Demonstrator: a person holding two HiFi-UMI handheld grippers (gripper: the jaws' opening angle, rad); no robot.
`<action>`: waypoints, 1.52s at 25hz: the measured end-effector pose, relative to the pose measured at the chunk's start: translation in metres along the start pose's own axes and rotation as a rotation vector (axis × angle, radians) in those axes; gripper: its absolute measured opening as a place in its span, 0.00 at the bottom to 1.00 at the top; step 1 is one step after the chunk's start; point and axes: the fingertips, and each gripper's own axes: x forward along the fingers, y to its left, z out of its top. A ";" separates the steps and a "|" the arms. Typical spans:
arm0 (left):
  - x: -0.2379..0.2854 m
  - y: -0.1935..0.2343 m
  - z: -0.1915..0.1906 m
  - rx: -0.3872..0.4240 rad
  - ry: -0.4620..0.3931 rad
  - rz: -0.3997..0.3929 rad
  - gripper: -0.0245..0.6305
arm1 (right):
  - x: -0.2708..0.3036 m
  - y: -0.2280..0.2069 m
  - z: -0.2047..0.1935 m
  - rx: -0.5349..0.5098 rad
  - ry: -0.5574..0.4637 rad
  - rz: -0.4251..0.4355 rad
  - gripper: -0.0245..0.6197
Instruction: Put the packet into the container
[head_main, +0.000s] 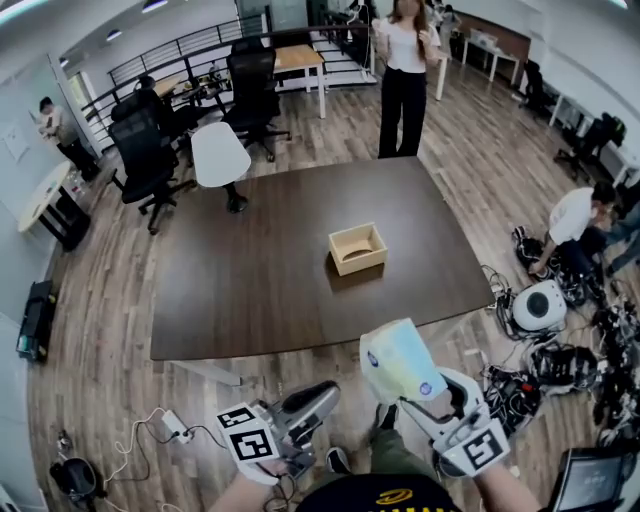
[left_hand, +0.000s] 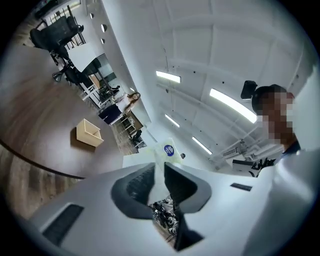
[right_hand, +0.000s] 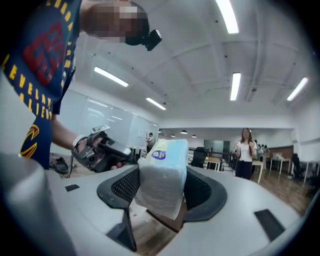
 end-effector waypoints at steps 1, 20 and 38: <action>0.012 0.004 0.008 -0.006 0.012 0.006 0.19 | 0.007 -0.008 -0.001 -0.044 0.003 0.009 0.45; 0.164 0.092 0.096 -0.384 0.038 0.011 0.75 | 0.083 -0.123 -0.044 -0.950 0.006 0.345 0.45; 0.195 0.183 0.155 -0.284 0.034 0.025 0.48 | 0.202 -0.181 -0.074 -1.201 0.058 0.323 0.45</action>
